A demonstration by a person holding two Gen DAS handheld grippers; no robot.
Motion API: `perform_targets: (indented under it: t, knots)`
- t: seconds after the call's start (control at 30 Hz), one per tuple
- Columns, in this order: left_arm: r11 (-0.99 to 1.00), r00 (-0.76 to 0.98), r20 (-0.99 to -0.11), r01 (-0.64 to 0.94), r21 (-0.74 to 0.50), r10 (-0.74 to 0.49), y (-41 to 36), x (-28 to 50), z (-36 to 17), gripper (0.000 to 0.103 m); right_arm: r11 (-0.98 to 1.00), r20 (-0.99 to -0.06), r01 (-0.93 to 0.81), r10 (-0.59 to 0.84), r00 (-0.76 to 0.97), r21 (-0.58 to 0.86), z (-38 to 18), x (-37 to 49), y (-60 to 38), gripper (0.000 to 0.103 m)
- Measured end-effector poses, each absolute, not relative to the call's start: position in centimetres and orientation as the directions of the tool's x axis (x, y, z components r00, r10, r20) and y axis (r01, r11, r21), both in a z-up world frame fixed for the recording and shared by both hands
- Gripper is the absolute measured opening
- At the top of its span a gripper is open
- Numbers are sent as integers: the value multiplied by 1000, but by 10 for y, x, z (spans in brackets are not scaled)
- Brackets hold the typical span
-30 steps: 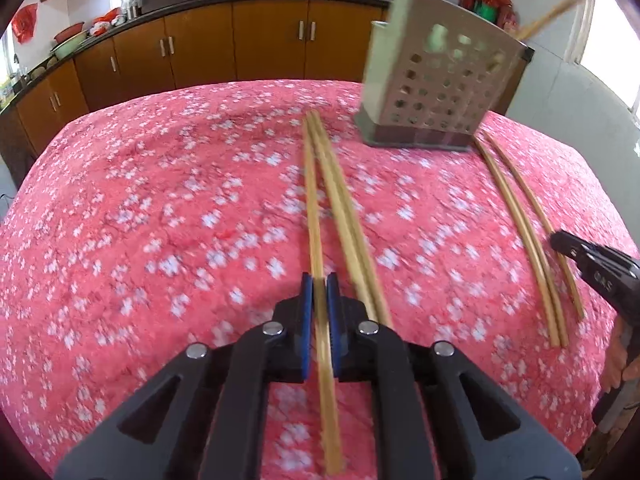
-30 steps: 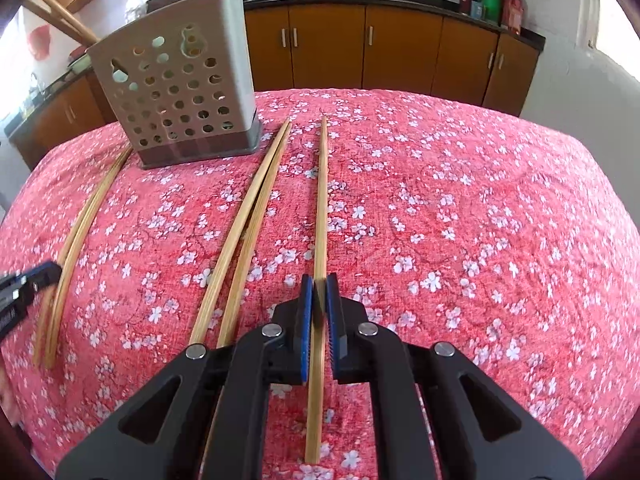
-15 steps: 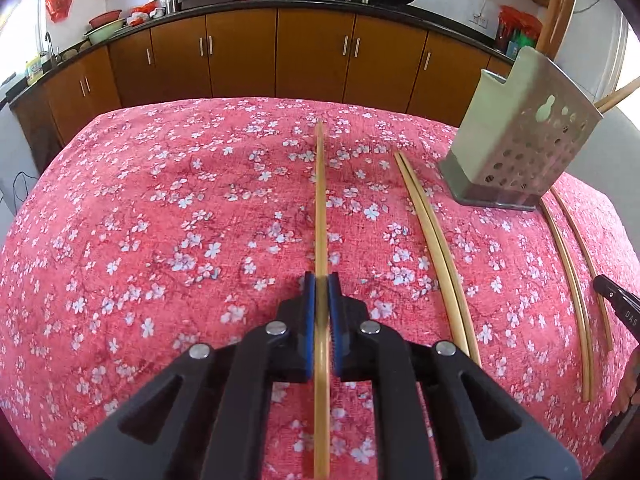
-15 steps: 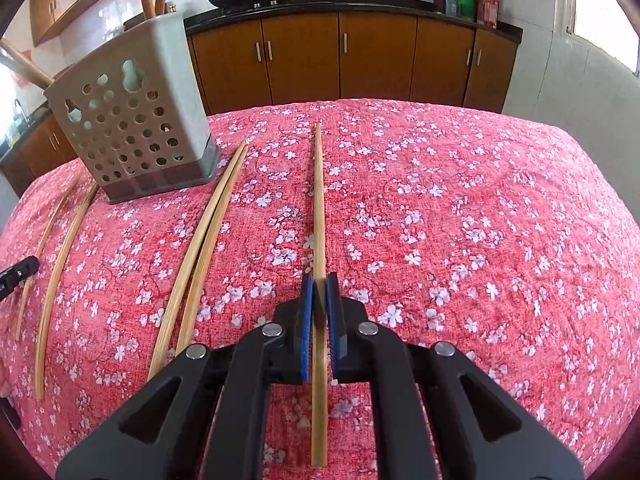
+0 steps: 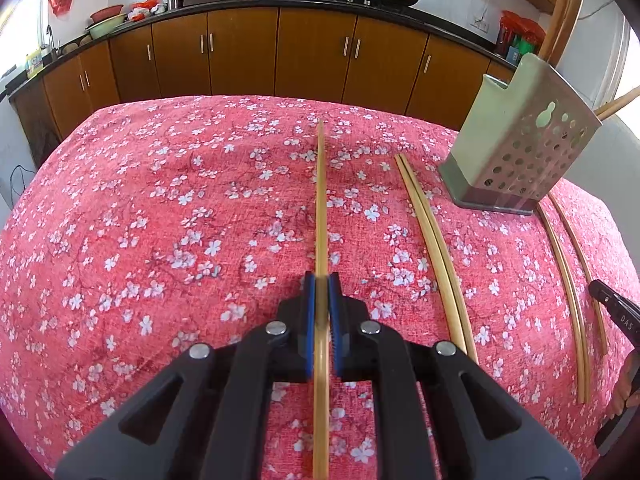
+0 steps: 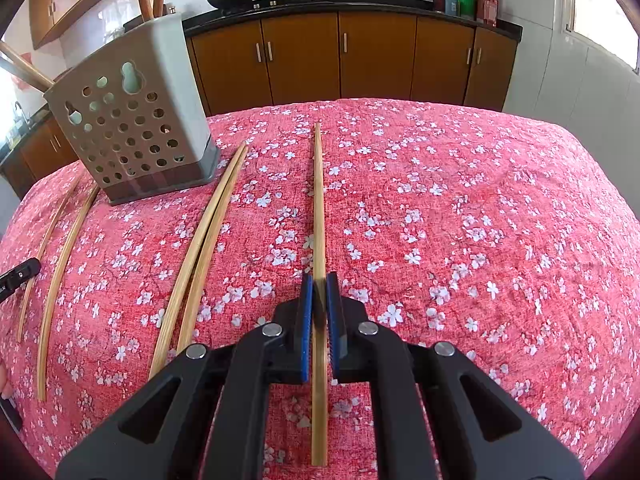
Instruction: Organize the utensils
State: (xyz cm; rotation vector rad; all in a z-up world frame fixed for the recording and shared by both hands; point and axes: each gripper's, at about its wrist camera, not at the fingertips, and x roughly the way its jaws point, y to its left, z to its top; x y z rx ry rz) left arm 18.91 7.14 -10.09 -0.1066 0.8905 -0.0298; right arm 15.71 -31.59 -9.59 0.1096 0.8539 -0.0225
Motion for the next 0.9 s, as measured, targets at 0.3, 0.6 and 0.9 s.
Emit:
perform_targets:
  t: [0.3, 0.6, 0.9]
  knots:
    - [994, 629, -774, -18, -110, -74, 72, 189, -100, 11, 994, -754, 65, 26, 657, 91, -96, 157, -316, 8]
    - [994, 628, -774, -19, -111, -74, 73, 189, -100, 11, 992, -753, 71, 29, 657, 100, -96, 157, -317, 8]
    - [993, 628, -775, -20, -113, -76, 74, 189, -99, 11, 992, -754, 72, 29, 656, 101, -96, 157, -316, 8]
